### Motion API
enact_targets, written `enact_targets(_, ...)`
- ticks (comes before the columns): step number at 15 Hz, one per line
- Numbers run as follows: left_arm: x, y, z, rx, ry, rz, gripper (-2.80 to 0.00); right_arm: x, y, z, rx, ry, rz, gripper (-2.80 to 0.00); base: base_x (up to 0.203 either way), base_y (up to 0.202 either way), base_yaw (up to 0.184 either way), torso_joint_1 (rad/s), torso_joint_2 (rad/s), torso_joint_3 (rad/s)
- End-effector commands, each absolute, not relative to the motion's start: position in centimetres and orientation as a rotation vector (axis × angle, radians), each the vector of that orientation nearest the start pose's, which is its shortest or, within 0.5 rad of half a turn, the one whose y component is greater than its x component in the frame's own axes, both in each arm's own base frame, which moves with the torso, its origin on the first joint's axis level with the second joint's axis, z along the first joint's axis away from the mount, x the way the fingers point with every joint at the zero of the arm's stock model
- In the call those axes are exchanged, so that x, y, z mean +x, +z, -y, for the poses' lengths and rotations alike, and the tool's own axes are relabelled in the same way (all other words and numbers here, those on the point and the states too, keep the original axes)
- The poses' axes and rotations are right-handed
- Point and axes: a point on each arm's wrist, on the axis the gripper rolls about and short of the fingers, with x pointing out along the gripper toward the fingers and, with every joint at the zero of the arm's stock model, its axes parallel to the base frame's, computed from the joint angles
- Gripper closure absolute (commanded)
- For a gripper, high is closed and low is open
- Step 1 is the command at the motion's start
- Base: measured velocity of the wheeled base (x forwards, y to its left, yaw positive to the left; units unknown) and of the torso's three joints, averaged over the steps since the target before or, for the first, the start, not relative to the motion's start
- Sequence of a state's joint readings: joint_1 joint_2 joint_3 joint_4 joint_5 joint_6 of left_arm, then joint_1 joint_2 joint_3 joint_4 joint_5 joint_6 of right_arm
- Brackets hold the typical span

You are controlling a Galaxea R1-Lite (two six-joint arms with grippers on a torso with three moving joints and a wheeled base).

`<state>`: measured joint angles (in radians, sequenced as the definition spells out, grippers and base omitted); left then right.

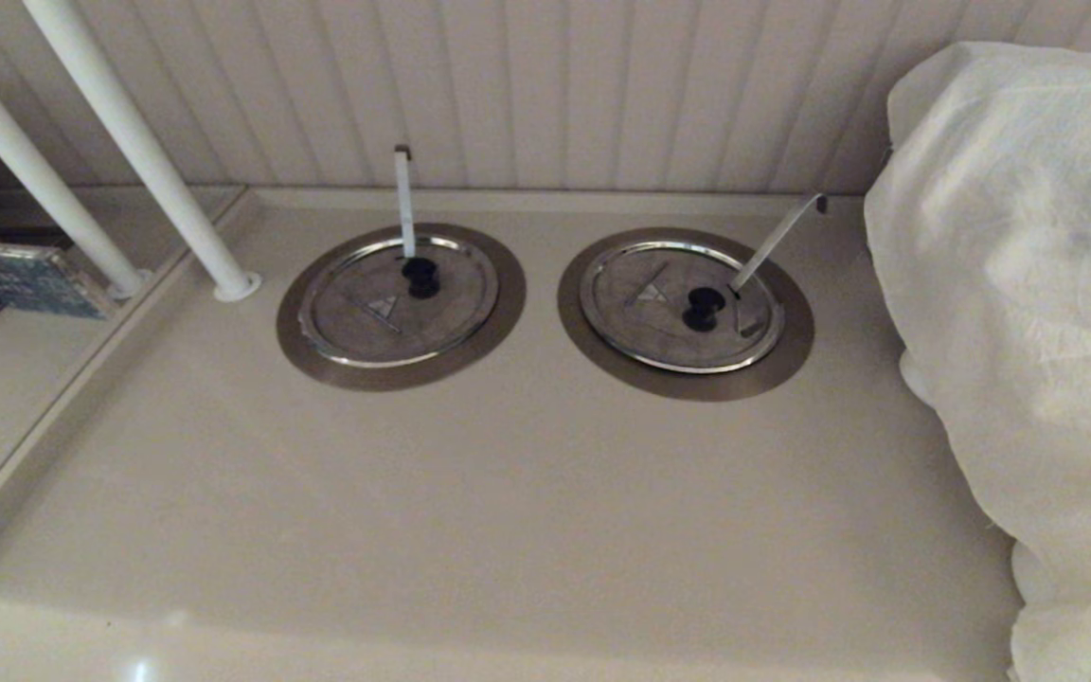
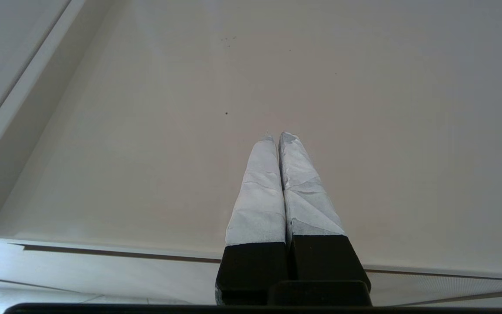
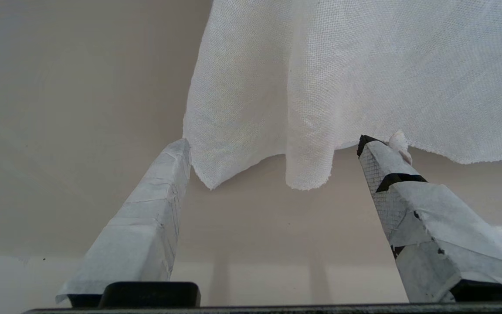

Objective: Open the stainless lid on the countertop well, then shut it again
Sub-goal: Open the lid

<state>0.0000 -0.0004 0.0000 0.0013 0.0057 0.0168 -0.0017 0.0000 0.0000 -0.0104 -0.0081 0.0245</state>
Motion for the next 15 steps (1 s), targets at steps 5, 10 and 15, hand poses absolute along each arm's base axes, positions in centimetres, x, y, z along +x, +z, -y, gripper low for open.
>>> enact_targets(5, -2.3, 7.5, 0.0, 0.018, 0.008, -0.002, 0.00, -2.3, 7.6, 0.0, 0.025, -0.010, 0.011, -2.80, 0.000, 0.000, 0.000, 0.000, 0.00, 0.000)
enact_targets(10, -2.3, 7.7, 0.0, 0.131, -0.016, 0.007, 0.00, -2.3, 7.6, 0.0, 0.025, -0.010, 0.011, -2.80, 0.000, 0.000, 0.000, 0.000, 0.00, 0.000)
enact_targets(15, -6.0, 20.5, 0.1, 0.081, 0.007, 0.261, 0.00, -2.3, 7.6, 0.0, 0.025, -0.011, 0.011, -2.80, 0.000, 0.000, 0.000, 0.000, 0.00, 0.000)
